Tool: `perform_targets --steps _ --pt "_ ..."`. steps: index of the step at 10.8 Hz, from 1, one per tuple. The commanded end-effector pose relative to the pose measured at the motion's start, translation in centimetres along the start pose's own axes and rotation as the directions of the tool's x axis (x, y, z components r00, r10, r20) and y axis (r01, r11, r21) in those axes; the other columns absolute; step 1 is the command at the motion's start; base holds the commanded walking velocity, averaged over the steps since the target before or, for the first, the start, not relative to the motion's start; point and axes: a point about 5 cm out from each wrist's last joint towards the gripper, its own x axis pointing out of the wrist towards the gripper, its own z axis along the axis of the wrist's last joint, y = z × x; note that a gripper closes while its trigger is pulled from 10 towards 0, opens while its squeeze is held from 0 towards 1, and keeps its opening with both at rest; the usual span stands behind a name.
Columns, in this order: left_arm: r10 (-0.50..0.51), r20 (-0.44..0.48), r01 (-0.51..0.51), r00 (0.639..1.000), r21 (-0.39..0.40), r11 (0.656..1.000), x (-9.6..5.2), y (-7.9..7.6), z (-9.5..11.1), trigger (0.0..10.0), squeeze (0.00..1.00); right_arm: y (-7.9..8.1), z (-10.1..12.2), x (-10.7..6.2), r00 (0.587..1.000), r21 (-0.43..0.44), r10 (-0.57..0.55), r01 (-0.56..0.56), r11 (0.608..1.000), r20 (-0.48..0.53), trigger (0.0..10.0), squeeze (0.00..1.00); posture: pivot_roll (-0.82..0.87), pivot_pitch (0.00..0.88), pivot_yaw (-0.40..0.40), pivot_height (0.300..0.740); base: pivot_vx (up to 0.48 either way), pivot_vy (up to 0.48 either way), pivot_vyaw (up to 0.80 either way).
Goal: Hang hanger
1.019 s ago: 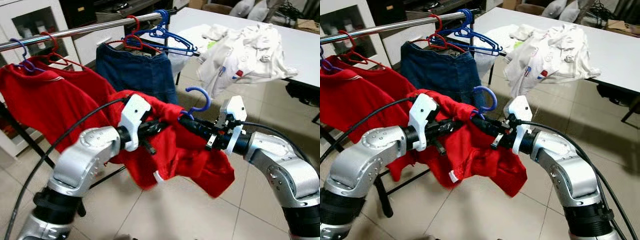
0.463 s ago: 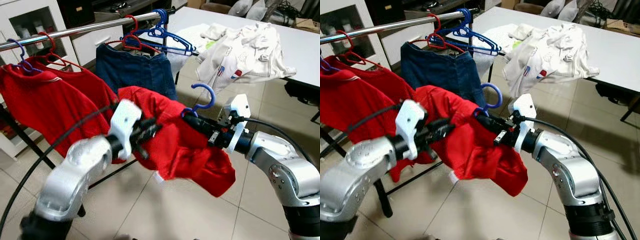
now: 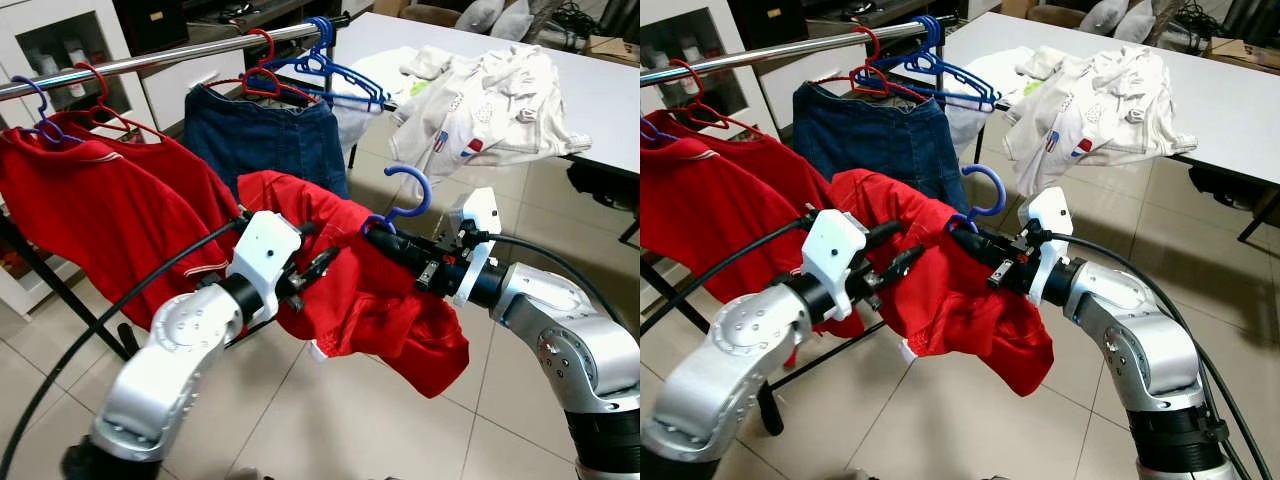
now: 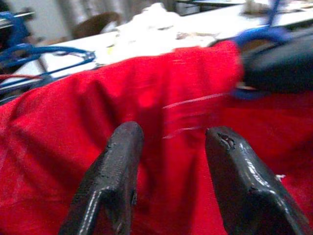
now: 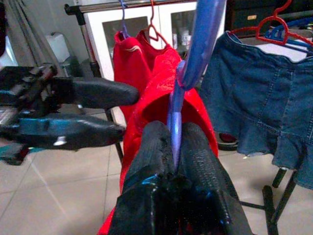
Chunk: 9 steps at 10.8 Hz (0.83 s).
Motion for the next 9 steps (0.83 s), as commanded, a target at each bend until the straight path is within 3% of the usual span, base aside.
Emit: perform_targets --steps 1,2,3,4,6,7,9 --pt "0.102 0.031 -0.101 0.994 -0.024 0.995 0.2 1.1 0.1 10.0 1.00 -0.1 0.9 -0.1 0.999 -0.004 0.013 -0.013 1.000 0.035 10.0 0.00 0.05 0.040 -0.019 0.740 0.000 0.000 0.00" --pt "0.180 0.066 -0.172 0.981 -0.108 0.979 -0.3 2.8 0.3 10.0 0.06 0.1 0.9 -0.4 0.999 -0.004 0.036 -0.036 0.999 0.028 10.0 0.00 0.05 0.037 -0.018 0.740 0.000 0.000 0.00" --pt "0.154 0.093 -0.141 0.984 -0.138 0.980 -1.5 4.7 0.1 10.0 0.00 0.1 0.8 -1.2 0.997 -0.002 0.079 -0.079 0.997 0.021 10.0 0.00 0.04 0.031 -0.015 0.740 0.000 0.000 0.00" --pt "0.091 0.074 -0.086 0.993 -0.079 0.993 -2.8 5.9 -0.1 10.0 0.00 -0.4 0.8 -2.1 0.995 -0.004 0.093 -0.093 0.996 0.020 10.0 0.00 0.04 0.026 -0.011 0.740 0.000 0.000 0.00" --pt "0.014 0.030 -0.012 0.999 -0.072 0.997 -5.4 7.8 -0.8 10.0 0.00 -1.4 1.6 -4.2 0.988 0.009 0.145 -0.146 0.989 0.048 10.0 0.00 0.04 0.018 -0.011 0.740 0.000 0.000 0.00" --pt "0.045 0.004 -0.044 0.999 -0.076 0.996 -5.9 9.1 -1.6 10.0 0.00 -1.7 2.4 -5.3 0.975 0.050 0.199 -0.205 0.978 0.104 10.0 0.00 0.05 0.015 -0.011 0.740 0.000 0.000 0.00" --pt "0.051 -0.002 -0.051 0.999 -0.086 0.995 -6.4 10.1 -2.1 10.0 0.00 -2.0 3.0 -6.5 0.957 0.075 0.247 -0.260 0.963 0.149 10.0 0.00 0.04 0.001 -0.006 0.740 0.000 0.000 0.00"
